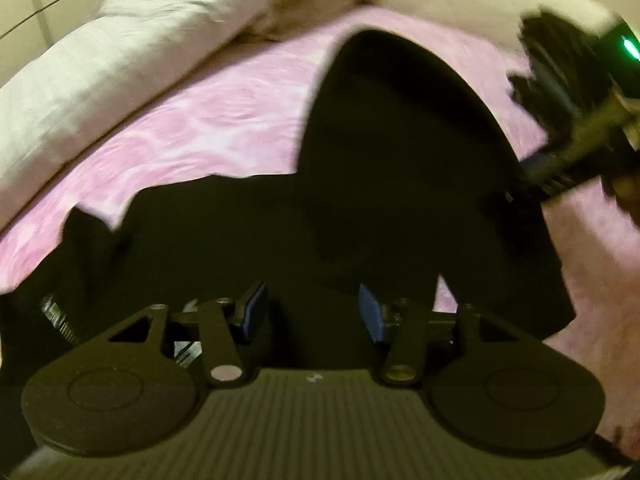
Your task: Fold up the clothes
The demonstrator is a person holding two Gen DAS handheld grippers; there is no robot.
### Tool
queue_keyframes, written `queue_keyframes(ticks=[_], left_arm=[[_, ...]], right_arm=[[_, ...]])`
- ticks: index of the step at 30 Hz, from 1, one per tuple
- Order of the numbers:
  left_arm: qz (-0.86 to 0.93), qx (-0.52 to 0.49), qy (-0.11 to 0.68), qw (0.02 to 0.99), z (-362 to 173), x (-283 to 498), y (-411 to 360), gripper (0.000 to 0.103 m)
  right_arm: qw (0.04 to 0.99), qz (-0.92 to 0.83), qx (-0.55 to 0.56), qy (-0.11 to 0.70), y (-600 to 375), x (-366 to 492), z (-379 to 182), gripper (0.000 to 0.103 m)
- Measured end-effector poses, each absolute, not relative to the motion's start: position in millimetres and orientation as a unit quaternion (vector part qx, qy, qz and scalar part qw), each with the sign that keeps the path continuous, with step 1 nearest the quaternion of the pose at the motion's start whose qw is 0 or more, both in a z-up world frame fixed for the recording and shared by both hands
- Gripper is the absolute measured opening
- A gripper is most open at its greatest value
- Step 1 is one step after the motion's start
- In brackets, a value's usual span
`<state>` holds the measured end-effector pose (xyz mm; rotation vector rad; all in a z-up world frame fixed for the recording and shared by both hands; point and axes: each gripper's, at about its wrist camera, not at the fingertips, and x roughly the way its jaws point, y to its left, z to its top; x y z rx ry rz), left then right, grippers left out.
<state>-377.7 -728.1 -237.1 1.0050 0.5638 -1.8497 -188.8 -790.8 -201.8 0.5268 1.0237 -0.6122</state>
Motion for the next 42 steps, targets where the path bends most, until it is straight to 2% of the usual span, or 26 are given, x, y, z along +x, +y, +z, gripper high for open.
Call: queue_keyframes(ticks=[1, 3, 5, 7, 10, 15, 17, 19, 20, 22, 25, 28, 33, 35, 36, 37, 39, 42], left_arm=[[-0.751, 0.414, 0.227, 0.461, -239, -384, -729, 0.045], [-0.748, 0.416, 0.225, 0.465, -239, -389, -727, 0.045], [-0.745, 0.413, 0.228, 0.471, -235, -393, -726, 0.045], [-0.742, 0.409, 0.234, 0.477, -230, -393, -724, 0.045], [-0.734, 0.407, 0.248, 0.485, -226, -393, -723, 0.045], [-0.727, 0.416, 0.246, 0.488, -222, -395, -718, 0.045], [-0.723, 0.416, 0.249, 0.493, -222, -391, -716, 0.046], [-0.715, 0.414, 0.255, 0.502, -222, -386, -713, 0.046], [-0.711, 0.414, 0.258, 0.506, -223, -382, -712, 0.046], [-0.704, 0.415, 0.261, 0.514, -225, -374, -709, 0.046], [-0.705, 0.419, 0.254, 0.513, -225, -366, -705, 0.046], [-0.722, 0.424, 0.227, 0.498, -222, -371, -706, 0.046], [-0.763, 0.421, 0.179, 0.457, -225, -413, -718, 0.049], [-0.776, 0.423, 0.165, 0.437, -230, -435, -722, 0.049], [-0.783, 0.425, 0.158, 0.426, -233, -445, -724, 0.049], [-0.788, 0.427, 0.152, 0.417, -236, -455, -726, 0.049], [-0.794, 0.43, 0.138, 0.407, -237, -468, -726, 0.049], [-0.795, 0.416, 0.147, 0.417, -231, -469, -730, 0.049]], right_arm=[[0.791, -0.281, 0.238, 0.489, -798, -186, -203, 0.001], [0.801, -0.273, 0.185, 0.5, -806, -185, -191, 0.0], [0.82, -0.276, 0.058, 0.497, -807, -184, -163, 0.0], [0.825, -0.302, -0.103, 0.466, -807, -190, -131, 0.0], [0.802, -0.363, -0.208, 0.427, -825, -206, -106, 0.002], [0.779, -0.356, -0.057, 0.512, -881, -219, -121, 0.005], [0.775, -0.357, -0.029, 0.521, -886, -223, -122, 0.007], [0.776, -0.358, -0.021, 0.518, -882, -227, -120, 0.012], [0.782, -0.352, -0.02, 0.515, -877, -230, -120, 0.019], [0.795, -0.337, -0.01, 0.505, -864, -235, -120, 0.041], [0.811, -0.303, 0.005, 0.5, -847, -231, -131, 0.055], [0.807, -0.271, -0.033, 0.524, -834, -226, -147, 0.056], [0.777, -0.233, -0.157, 0.564, -833, -235, -163, 0.056], [0.769, -0.207, -0.185, 0.576, -839, -238, -171, 0.053], [0.767, -0.185, -0.193, 0.584, -842, -240, -175, 0.033], [0.761, -0.159, -0.202, 0.595, -845, -242, -179, 0.007], [0.756, -0.128, -0.212, 0.607, -854, -241, -172, 0.001], [0.745, -0.044, -0.132, 0.652, -873, -238, -133, 0.001]])
